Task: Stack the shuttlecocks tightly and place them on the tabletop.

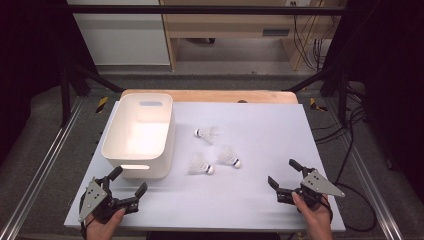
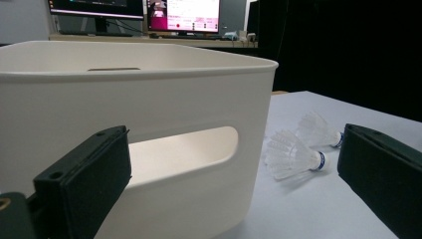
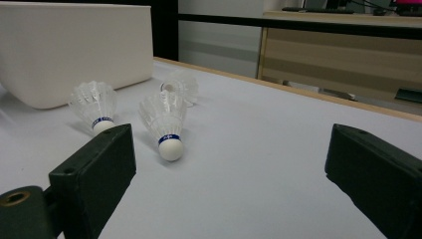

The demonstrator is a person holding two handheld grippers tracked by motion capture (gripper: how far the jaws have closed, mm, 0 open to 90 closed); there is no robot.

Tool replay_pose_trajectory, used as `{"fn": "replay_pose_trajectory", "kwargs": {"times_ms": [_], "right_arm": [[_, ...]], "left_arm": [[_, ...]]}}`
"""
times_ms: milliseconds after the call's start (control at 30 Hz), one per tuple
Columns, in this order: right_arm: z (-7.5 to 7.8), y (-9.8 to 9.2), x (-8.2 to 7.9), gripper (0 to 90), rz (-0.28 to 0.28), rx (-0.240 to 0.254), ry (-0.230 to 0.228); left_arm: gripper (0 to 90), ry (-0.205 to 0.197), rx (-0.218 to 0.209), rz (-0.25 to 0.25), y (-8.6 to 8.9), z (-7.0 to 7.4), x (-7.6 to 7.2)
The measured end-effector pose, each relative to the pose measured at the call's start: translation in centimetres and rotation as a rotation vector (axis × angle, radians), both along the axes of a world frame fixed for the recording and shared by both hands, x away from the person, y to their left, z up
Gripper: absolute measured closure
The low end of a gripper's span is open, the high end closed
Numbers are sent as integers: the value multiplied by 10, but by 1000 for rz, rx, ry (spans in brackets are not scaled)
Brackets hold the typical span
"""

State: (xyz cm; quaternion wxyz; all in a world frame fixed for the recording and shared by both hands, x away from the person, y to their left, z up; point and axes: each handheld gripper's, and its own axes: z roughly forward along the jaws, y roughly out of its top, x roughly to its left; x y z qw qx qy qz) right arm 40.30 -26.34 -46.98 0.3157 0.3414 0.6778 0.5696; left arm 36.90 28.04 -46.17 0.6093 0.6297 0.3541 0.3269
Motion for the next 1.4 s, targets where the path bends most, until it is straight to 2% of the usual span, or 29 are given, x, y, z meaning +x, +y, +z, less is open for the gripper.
{"fn": "replay_pose_trajectory", "kwargs": {"times_ms": [333,500,567,667,733,800,933,1000,1167,1233,1300,1400], "right_arm": [[1,1,-1,54,-13,-13,9],[0,1,-1,48,-21,-13,19],[0,1,-2,46,-19,-12,25],[0,2,-4,46,-12,-10,23],[1,3,-4,46,-11,-11,23],[2,5,-5,46,-3,-14,18],[2,6,-4,46,1,-9,23],[2,6,-4,46,3,-3,28],[1,4,-4,44,1,6,34],[1,4,-4,44,-1,15,37],[1,4,-3,43,0,18,38],[0,4,-3,40,-1,13,41]], "left_arm": [[5,20,-8,-21,-11,3,-6],[6,26,16,-70,-37,11,-7],[8,35,12,-96,-53,16,-4],[12,37,51,-143,-81,23,4],[13,55,59,-176,-101,27,12],[14,47,88,-192,-117,33,17],[15,36,105,-226,-148,46,32],[17,46,113,-235,-163,50,44],[16,61,147,-237,-182,54,66],[17,73,145,-215,-188,57,75],[22,81,173,-166,-195,59,83],[25,79,213,-158,-205,63,98]]}}
